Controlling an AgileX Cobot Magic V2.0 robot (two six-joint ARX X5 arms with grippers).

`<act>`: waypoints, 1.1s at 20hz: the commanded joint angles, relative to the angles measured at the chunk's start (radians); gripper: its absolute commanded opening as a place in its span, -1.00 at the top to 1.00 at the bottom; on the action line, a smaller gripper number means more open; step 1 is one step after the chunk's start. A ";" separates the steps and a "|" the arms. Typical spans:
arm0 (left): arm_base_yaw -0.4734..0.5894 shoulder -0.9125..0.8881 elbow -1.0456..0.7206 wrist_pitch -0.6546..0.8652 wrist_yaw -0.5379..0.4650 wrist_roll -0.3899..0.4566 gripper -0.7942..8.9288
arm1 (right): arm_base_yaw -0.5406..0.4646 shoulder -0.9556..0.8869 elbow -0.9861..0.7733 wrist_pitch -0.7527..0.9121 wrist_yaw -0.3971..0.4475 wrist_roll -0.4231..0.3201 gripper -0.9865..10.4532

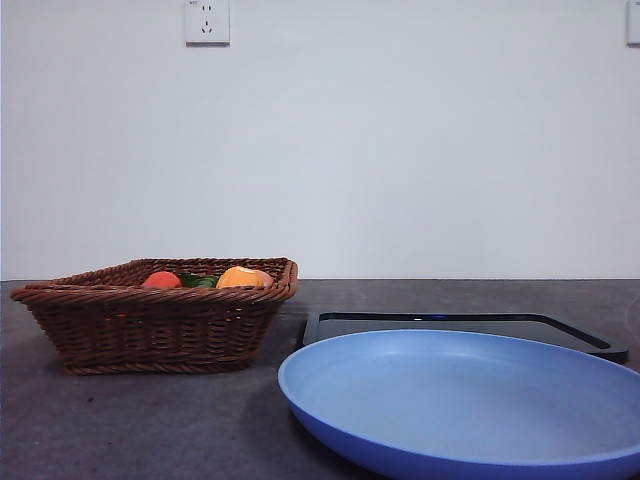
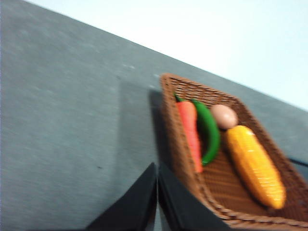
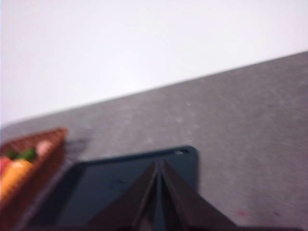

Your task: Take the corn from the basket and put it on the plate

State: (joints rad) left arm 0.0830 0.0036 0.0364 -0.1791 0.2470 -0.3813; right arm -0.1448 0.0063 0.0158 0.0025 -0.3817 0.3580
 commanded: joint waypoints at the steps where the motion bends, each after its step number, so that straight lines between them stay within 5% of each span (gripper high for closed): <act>1: 0.002 -0.001 0.020 -0.006 0.051 -0.093 0.82 | 0.000 -0.002 0.032 -0.007 -0.003 0.114 0.82; 6: 0.002 0.006 0.090 -0.027 0.116 -0.159 0.82 | -0.001 0.007 0.159 -0.108 0.002 0.103 0.82; 11: 0.002 0.044 0.207 -0.098 0.126 -0.156 0.82 | -0.001 0.086 0.330 -0.241 0.016 0.013 0.82; 22: 0.002 0.314 0.523 -0.415 0.303 0.092 0.82 | 0.000 0.422 0.649 -0.629 -0.067 -0.249 0.82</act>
State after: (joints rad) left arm 0.0830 0.2977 0.5346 -0.5720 0.5354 -0.3813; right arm -0.1448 0.4023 0.6434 -0.6010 -0.4374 0.1875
